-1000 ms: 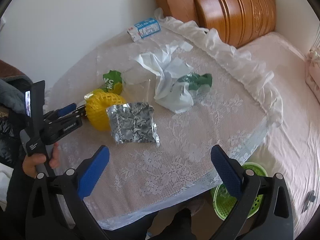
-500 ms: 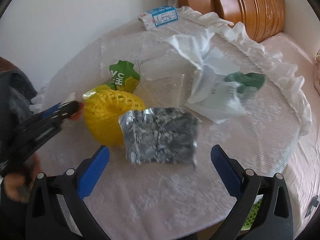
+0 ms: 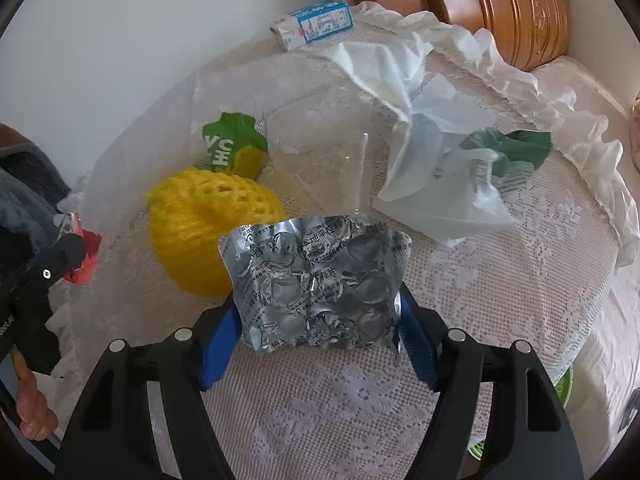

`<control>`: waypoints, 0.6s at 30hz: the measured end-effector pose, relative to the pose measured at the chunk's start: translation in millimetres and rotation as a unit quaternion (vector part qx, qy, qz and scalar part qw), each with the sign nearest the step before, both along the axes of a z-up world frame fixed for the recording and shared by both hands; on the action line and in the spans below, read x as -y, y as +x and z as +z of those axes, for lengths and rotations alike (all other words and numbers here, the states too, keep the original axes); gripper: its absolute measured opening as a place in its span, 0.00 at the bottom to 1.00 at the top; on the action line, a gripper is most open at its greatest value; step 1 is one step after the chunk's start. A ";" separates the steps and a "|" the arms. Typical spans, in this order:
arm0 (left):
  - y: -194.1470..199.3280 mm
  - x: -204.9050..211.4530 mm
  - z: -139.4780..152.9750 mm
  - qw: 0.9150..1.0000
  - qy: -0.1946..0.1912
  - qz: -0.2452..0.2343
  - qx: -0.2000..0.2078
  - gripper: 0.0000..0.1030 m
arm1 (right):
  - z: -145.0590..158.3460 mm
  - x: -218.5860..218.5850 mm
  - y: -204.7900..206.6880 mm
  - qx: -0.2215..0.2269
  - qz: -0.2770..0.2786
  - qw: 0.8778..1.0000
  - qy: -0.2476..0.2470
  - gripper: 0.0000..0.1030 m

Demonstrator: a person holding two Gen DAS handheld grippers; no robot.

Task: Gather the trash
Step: 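Grasp the foil blister pack with right tool while left tool grasps red-white wrapper, then carry the wrapper and foil pack over the green wastebasket with both tools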

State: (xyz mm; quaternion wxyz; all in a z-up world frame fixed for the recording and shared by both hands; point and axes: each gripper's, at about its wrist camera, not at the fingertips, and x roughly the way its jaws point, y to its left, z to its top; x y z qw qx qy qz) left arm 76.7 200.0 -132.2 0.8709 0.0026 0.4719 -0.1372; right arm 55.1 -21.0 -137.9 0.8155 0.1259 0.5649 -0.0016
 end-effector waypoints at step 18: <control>-58.8 155.8 53.8 0.978 -0.027 -0.202 0.037 0.42 | 114.0 120.1 -120.3 0.106 -0.120 0.987 -0.027 0.70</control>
